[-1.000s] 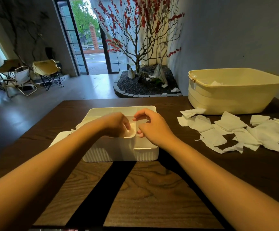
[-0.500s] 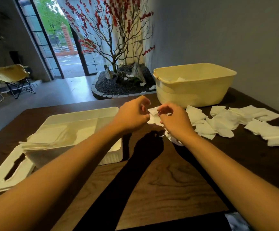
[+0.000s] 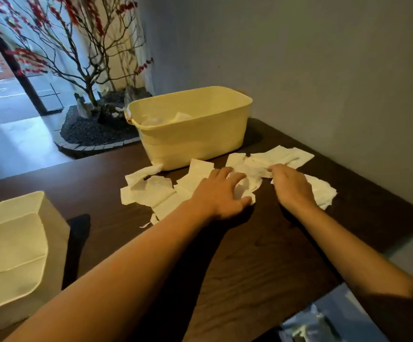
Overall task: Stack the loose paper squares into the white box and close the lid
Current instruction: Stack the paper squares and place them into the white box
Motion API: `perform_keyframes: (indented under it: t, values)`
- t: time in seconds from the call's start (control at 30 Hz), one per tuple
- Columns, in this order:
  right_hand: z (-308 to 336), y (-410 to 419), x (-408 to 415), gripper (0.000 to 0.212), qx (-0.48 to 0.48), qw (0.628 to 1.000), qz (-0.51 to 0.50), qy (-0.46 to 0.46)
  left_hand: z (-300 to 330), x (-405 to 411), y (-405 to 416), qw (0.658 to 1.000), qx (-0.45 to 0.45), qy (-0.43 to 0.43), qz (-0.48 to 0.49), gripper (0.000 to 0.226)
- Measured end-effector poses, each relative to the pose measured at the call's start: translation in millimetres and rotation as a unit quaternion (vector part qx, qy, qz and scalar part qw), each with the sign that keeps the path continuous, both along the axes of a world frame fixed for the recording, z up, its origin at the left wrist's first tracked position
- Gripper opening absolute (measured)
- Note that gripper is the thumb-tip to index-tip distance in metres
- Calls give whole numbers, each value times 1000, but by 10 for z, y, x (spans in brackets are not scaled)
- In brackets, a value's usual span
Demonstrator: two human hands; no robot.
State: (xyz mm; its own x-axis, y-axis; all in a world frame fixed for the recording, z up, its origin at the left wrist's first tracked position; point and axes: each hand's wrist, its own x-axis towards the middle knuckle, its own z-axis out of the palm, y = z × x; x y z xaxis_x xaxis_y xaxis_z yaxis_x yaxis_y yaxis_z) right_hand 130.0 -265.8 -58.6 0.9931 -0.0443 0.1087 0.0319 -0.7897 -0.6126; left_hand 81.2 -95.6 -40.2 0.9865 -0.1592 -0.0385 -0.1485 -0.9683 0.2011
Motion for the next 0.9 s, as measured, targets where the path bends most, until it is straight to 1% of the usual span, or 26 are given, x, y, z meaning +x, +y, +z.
perform_keyframes:
  t: [0.1, 0.17, 0.23, 0.27, 0.3, 0.33, 0.37, 0.4, 0.47, 0.5, 0.6, 0.67, 0.8, 0.87, 0.9]
  values:
    - [-25, -9, 61, 36, 17, 998, 66, 1, -136, 151, -90, 999, 33, 20, 5, 65]
    - [-42, 17, 119, 31, 75, 991, 113, 7, -150, 177, -59, 999, 33, 17, 7, 59]
    - [-37, 69, 206, 23, 143, 983, 116, -23, -102, 163, 28, 1000, 9, 12, 0, 50]
    - [-32, 97, 273, 23, 135, 984, 98, -55, -72, 142, 89, 1000, 3, 1, -2, 46]
    - [-29, 127, 353, 28, 85, 990, 75, -88, -42, 115, 161, 1000, 5, -19, 0, 45]
    - [-38, 146, 431, 38, 6, 994, 57, -96, -16, 84, 233, 999, 14, -43, 11, 45]
    - [-54, 164, 497, 49, -70, 994, 52, -72, -1, 49, 313, 997, 26, -64, 31, 48]
    - [-82, 193, 562, 59, -128, 990, 59, -28, 13, 8, 409, 995, 41, -73, 58, 54]
    - [-146, 200, 638, 66, -203, 974, 93, 40, 0, -57, 572, 990, 66, -53, 117, 70]
    - [-173, 223, 642, 67, -225, 966, 114, 50, -22, -90, 678, 986, 69, -36, 149, 76]
    - [-170, 331, 526, 65, -236, 960, 151, 28, -127, -179, 985, 968, 46, 20, 247, 86]
    - [-169, 442, 403, 64, -234, 957, 171, 18, -184, -250, 1107, 957, 26, 45, 286, 87]
    - [-163, 762, 29, 57, -208, 947, 241, -36, -158, -416, 1134, 963, 20, 14, 267, 70]
    - [-131, 961, -193, 56, -158, 939, 302, -43, -95, -479, 1150, 966, -23, -7, 257, 63]
    - [-112, 1060, -288, 56, -114, 935, 335, -26, -51, -516, 1175, 963, -65, -23, 261, 60]
